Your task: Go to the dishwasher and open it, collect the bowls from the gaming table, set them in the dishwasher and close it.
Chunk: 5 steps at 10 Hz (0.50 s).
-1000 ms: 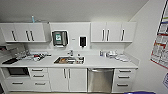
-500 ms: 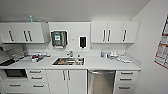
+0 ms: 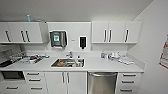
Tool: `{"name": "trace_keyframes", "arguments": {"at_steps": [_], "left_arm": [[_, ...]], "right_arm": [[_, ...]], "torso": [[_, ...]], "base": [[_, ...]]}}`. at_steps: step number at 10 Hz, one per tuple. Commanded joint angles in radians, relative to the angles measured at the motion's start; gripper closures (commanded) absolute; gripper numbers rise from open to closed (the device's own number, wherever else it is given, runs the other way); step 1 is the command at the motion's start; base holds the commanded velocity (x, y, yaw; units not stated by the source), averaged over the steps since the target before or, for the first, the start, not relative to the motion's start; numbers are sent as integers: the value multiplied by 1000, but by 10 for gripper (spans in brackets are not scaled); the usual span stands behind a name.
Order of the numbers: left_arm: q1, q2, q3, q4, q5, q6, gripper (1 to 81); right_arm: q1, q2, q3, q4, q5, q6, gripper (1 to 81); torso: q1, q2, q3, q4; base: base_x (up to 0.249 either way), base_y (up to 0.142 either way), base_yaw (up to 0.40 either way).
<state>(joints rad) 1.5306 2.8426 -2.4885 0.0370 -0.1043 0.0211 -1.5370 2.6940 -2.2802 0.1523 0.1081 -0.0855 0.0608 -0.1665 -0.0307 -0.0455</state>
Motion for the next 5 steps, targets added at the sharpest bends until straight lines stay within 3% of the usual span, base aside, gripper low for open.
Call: {"name": "trace_keyframes", "arguments": {"at_steps": [1,5], "left_arm": [[-60,-12,3,9,44,-3,10],[-62,-17,3,12,44,-3,10]], "right_arm": [[62,-20,15,-10,-47,-5,10],[57,-7,7,-7,-41,-5,10]], "torso": [[0,0,0,0],[0,0,0,0]], "base": [[138,0,0],[138,0,0]]}}
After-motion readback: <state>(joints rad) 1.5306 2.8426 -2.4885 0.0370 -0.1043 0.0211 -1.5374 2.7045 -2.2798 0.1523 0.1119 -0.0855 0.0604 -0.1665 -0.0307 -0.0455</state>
